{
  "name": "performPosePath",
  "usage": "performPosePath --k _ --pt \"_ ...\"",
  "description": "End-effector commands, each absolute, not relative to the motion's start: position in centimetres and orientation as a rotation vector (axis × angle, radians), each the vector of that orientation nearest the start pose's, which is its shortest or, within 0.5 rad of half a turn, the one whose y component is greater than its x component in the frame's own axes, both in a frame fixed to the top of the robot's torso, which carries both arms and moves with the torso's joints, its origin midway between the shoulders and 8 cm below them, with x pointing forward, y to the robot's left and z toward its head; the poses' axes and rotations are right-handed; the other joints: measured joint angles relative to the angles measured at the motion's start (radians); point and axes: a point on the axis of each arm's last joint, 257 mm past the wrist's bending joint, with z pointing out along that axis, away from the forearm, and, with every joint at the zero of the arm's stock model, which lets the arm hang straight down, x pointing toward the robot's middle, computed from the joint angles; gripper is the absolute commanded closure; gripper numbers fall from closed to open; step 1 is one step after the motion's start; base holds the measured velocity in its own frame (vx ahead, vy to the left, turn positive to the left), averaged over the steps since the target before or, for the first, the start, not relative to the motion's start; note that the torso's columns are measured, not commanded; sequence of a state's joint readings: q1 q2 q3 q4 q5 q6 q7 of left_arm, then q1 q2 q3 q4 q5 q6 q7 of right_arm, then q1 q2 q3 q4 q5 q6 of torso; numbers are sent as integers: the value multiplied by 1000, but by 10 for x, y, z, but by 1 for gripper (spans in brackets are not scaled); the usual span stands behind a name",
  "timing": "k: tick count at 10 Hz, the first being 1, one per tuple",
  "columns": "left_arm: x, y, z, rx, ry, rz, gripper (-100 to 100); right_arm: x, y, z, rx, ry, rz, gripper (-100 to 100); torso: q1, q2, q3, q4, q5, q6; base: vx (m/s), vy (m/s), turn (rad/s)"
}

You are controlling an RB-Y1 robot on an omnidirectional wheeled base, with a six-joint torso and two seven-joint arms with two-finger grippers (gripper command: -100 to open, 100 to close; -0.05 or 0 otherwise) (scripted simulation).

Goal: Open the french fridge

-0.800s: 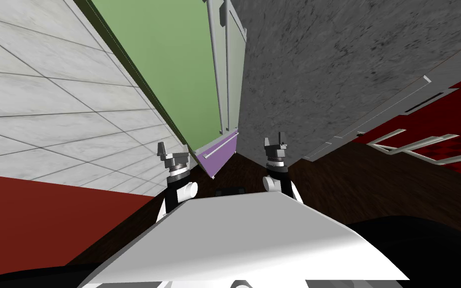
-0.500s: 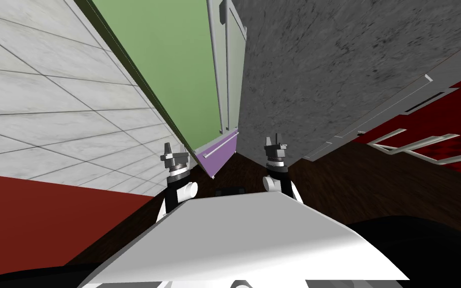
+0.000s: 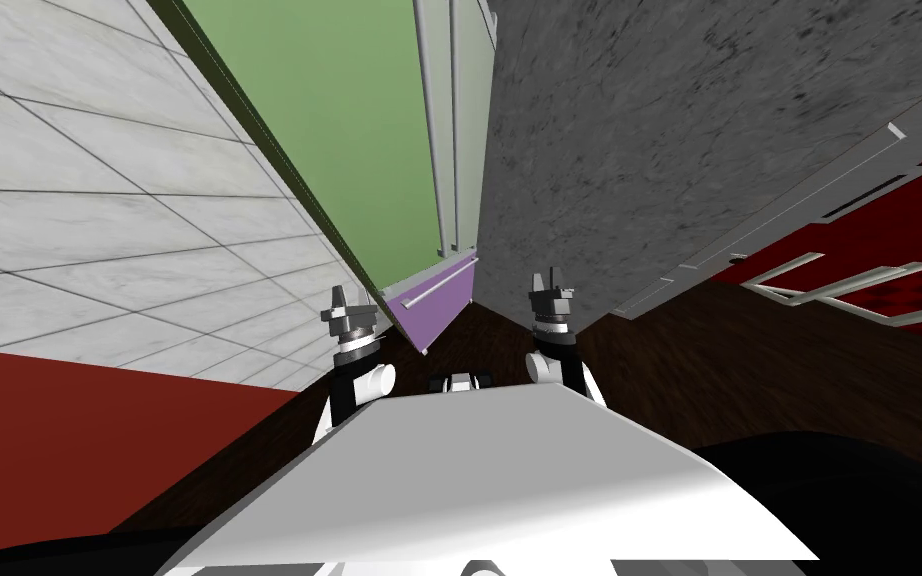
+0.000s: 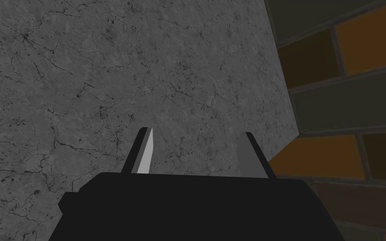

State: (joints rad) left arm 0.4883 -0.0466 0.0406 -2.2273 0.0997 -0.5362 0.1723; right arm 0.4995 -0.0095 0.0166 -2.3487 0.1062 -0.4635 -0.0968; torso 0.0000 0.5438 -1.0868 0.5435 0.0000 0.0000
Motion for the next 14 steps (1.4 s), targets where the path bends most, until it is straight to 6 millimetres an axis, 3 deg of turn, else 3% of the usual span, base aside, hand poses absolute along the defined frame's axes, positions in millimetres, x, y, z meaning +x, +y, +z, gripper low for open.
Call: performPosePath --k 1,2,4,7,14 --pt "343 310 11 -810 448 -1480 0 339 -259 47 599 636 1347 0 0 74 -148 74 0 0 0 0 0" --pt "347 307 11 -787 491 -1484 -100 339 -259 47 599 636 1347 0 0 148 -295 148 0 0 12 -12 12" --pt "356 305 8 -760 552 -1487 -100 339 -259 47 600 636 1346 0 -1 190 -384 190 0 0 20 -39 18" --pt "376 307 2 -743 622 -1484 -100 339 -259 47 600 636 1346 0 -1 193 -390 194 0 0 39 -68 29" --pt "434 336 -13 -800 667 -1466 -100 339 -259 47 600 636 1347 0 2 195 -389 195 0 0 49 -99 38"
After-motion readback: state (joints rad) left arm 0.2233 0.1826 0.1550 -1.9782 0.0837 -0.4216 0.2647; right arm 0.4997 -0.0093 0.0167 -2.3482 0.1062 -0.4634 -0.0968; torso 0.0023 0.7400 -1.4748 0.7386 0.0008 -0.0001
